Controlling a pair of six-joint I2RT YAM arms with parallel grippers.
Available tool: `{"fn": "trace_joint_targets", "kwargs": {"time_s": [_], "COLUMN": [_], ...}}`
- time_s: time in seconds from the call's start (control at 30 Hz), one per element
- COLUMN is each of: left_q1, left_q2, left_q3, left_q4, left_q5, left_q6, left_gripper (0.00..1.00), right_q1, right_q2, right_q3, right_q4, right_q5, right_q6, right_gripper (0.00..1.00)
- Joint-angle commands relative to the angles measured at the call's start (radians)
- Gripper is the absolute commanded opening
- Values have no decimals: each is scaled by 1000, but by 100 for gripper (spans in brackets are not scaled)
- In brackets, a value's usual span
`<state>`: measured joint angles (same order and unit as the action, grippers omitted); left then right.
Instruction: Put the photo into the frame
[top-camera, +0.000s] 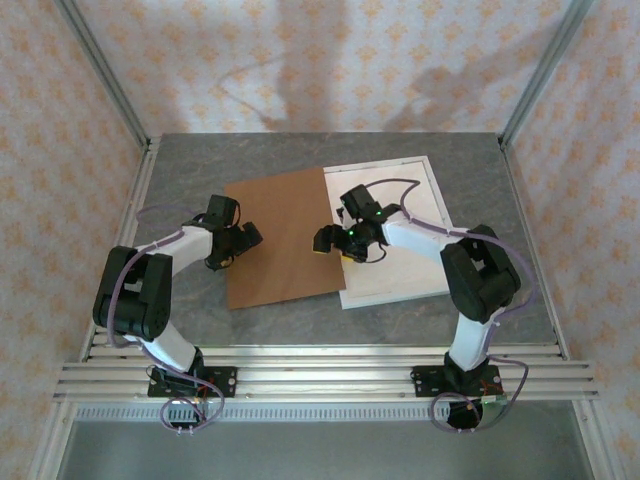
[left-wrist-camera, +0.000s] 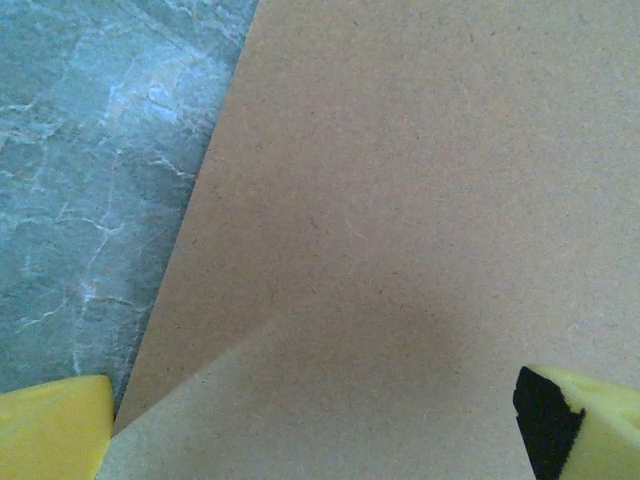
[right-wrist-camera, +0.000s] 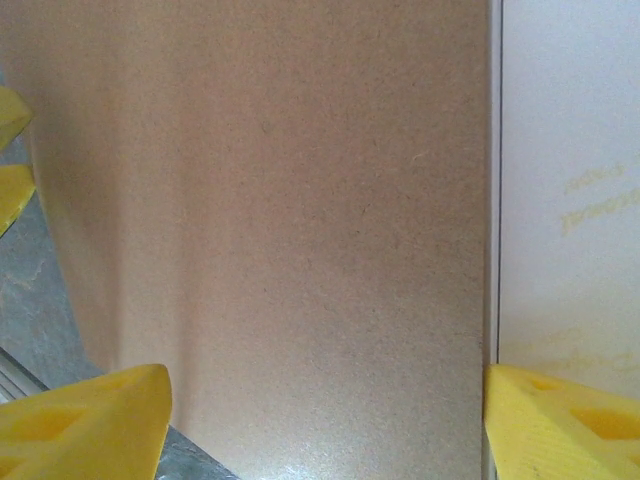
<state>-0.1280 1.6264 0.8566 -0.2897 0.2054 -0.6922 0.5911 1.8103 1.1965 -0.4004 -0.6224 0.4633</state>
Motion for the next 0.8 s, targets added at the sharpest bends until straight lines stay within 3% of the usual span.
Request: {"fn": "trace_joint_targets", "kwargs": {"time_s": [0.0, 0.27, 0.37, 0.77], "left_q1": [-19, -18, -19, -19], "left_q2": [75, 81, 87, 89], "left_q3": [1, -1, 1, 9], "left_q4": [131, 118, 118, 107], "left_q5": [206, 204, 203, 202], "left_q6": [7, 8, 7, 6], "left_gripper": [100, 100, 100, 100], "right_q1": [15, 17, 17, 15], "right_q2": [-54, -119, -140, -156], "right_q3": [15, -35, -108, -171], "right_q4": [33, 165, 328, 612], "right_q5": [-56, -140, -221, -364], "right_q6": [22, 62, 116, 267], "right_gripper": [80, 78, 77, 58]}}
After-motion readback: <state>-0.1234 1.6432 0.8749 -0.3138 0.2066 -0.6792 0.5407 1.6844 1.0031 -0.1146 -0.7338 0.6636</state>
